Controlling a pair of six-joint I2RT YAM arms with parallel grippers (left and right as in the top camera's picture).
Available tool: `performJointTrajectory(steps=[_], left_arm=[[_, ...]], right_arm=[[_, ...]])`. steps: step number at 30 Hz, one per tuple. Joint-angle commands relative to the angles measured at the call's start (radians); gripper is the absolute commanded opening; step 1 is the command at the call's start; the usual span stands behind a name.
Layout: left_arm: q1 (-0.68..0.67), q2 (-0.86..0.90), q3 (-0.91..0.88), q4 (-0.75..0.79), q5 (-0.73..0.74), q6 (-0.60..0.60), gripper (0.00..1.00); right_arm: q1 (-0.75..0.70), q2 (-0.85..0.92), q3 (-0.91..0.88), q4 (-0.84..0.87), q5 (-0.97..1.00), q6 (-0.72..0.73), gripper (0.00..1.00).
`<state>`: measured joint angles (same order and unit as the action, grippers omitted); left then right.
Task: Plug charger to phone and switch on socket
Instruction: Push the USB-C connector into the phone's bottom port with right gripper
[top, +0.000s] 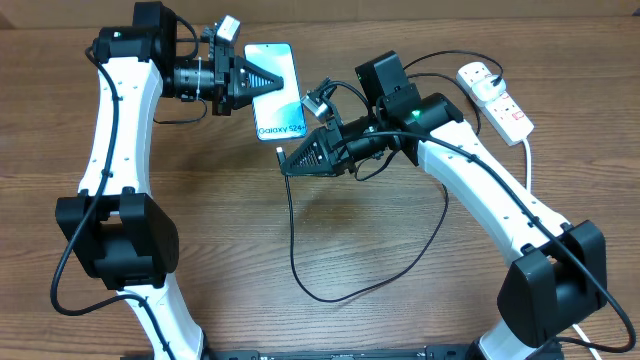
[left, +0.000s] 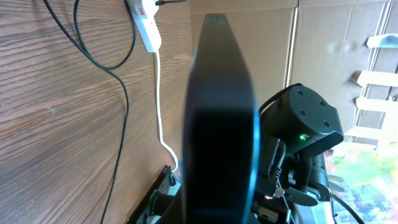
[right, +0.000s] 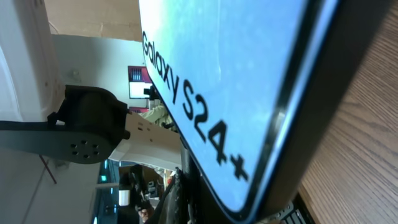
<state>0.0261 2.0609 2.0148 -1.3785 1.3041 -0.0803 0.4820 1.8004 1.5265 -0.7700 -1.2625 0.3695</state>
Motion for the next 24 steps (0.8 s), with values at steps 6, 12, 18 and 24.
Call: performJointTrajectory(steps=[6,12,18,24], left_arm=[[-0.014,-0.006,0.001,0.002,0.045,-0.021,0.04],[-0.014,-0.006,0.001,0.002,0.044,-0.009,0.04],[-0.014,-0.006,0.001,-0.005,0.023,-0.010,0.04],[-0.014,-0.006,0.001,-0.005,0.023,-0.010,0.04]], right_arm=[[-0.021,-0.005,0.018,0.007,-0.003,-0.002,0.04],[-0.024,-0.005,0.018,0.015,-0.026,0.001,0.04],[-0.024,-0.005,0.018,0.029,-0.026,0.025,0.04],[-0.024,-0.005,0.018,0.028,-0.041,0.024,0.04]])
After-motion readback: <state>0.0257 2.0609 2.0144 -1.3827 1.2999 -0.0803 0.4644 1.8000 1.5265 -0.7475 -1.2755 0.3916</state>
